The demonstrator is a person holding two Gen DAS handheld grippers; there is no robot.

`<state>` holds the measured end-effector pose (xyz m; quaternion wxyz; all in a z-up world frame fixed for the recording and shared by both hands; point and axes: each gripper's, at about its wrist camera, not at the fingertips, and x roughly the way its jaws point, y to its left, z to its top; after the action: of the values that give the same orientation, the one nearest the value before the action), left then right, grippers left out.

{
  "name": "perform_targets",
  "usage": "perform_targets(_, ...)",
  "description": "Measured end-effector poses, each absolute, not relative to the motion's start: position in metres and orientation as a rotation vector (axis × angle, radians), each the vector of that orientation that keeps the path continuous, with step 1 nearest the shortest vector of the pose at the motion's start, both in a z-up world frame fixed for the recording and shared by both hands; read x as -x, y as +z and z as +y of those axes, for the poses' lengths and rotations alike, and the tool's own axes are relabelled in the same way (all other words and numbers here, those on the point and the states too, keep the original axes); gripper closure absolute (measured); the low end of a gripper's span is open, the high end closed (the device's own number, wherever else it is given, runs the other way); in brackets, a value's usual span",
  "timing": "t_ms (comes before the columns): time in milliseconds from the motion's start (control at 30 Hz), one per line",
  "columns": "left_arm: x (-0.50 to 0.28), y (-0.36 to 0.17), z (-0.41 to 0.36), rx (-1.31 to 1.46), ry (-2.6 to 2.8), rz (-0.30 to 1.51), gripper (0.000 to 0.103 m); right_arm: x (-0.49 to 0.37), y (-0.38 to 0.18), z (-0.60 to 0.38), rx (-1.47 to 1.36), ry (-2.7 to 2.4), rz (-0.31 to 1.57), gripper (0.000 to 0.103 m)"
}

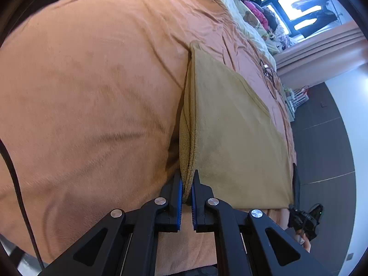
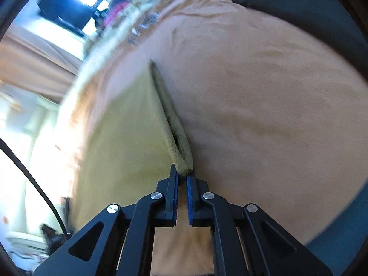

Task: Fold small clothes
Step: 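Lift the folded edge with both tools and fold it over the other half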

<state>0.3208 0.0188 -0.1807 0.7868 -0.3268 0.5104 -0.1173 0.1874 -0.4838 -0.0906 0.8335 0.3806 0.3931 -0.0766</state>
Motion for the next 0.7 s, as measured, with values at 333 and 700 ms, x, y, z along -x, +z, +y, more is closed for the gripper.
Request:
perform_targets(333,-0.319,-0.192,0.02,0.759,-0.255,1.086,0.096,-0.183,-0.054,-0.443,-0.685,-0.204,0.853,0.097)
perform_targets(700,-0.322,-0.204,0.012,0.818,-0.248,1.095,0.059,-0.253,-0.009,-0.3,-0.398,-0.028,0.926,0.097)
